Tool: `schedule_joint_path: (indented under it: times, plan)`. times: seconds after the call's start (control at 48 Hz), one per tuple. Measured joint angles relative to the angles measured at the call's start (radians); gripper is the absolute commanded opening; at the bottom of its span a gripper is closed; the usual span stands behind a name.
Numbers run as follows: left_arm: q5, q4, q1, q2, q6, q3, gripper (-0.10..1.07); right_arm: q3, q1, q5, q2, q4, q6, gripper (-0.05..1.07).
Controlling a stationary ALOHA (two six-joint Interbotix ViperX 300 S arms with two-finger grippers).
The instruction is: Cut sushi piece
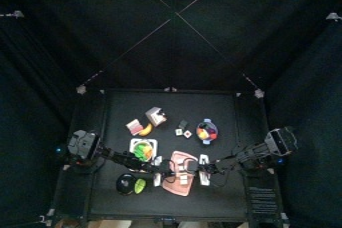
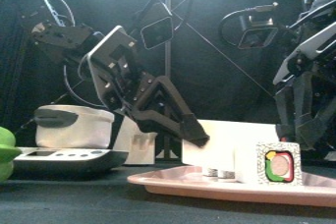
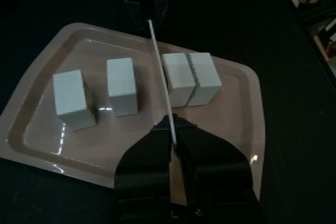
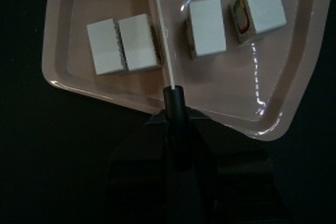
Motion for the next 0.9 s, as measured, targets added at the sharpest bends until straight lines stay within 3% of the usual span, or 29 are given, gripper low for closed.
schedule_joint_path:
  times: [0.333, 0.896]
  plan:
    - [0.002, 0.000, 0.000, -0.025, 0.002, 0.002, 0.38, -0.021, 0.002, 0.071, -0.044, -0.020, 0.000, 0.25]
    - [0.002, 0.000, 0.000, -0.037, 0.003, 0.003, 0.38, -0.021, 0.002, 0.077, -0.078, -0.040, -0.002, 0.25]
